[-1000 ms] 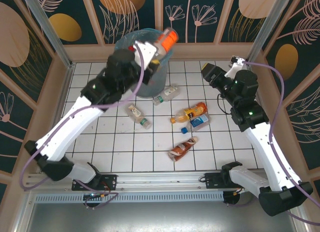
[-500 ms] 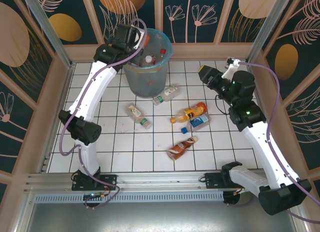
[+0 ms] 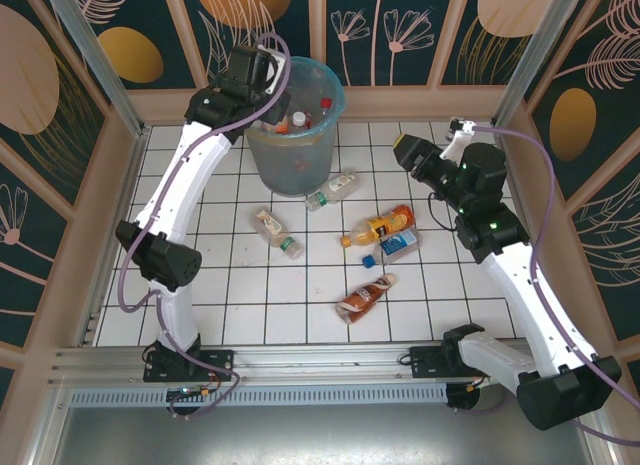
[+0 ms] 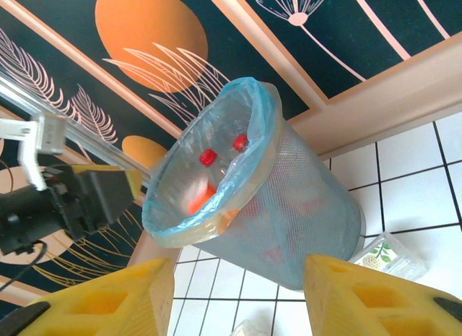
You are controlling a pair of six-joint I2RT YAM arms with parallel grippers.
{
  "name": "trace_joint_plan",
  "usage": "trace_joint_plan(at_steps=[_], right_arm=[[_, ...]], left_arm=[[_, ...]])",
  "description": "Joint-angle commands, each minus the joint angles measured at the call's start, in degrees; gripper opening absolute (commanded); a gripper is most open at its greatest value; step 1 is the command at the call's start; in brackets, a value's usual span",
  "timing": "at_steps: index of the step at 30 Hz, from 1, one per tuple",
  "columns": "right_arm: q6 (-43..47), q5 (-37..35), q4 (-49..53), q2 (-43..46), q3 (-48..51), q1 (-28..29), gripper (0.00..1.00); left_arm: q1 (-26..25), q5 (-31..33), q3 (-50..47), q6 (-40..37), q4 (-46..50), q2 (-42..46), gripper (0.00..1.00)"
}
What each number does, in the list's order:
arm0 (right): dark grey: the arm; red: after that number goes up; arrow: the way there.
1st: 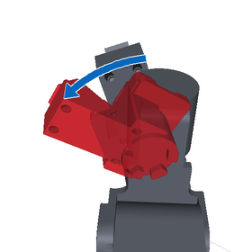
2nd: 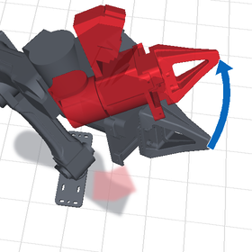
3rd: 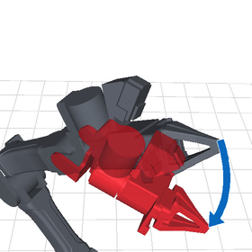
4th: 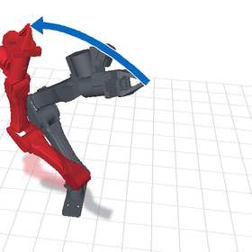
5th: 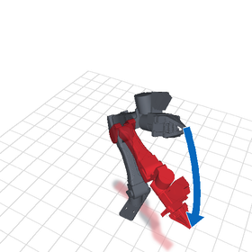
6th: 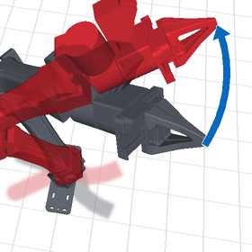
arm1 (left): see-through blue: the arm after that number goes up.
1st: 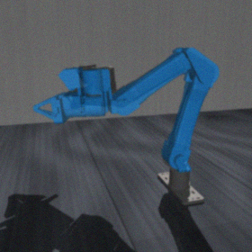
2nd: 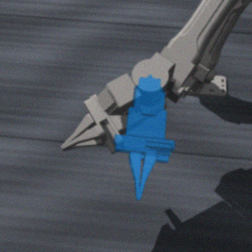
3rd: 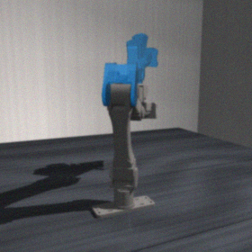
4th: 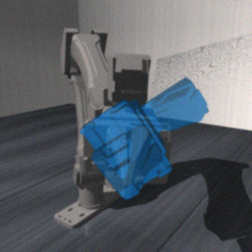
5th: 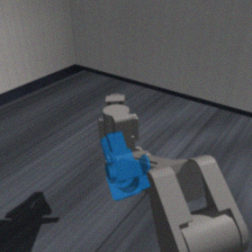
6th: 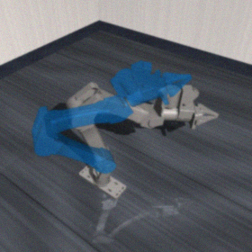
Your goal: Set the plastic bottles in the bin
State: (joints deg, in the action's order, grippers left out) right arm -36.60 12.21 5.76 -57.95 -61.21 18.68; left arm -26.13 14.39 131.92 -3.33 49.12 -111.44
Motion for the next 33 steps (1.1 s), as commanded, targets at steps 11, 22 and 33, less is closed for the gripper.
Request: trace_joint_plan(at_steps=[11,22,33], right_arm=[[2.7,3.6,8.4,-5.7,-3.1,1.2,0.55],[11.3,-9.3,26.0,-12.3,-9.3,12.3,0.61],[23.6,-9.8,23.9,-9.5,-1.5,21.4,0.67]], left_arm=[[0.3,0.8,-12.9,0.9,-12.3,10.6,0.59],[0.3,-9.9,-29.3,1.0,-24.0,24.4,0.58],[-0.5,-23.9,-69.5,2.6,-48.5,48.4,0.59]])
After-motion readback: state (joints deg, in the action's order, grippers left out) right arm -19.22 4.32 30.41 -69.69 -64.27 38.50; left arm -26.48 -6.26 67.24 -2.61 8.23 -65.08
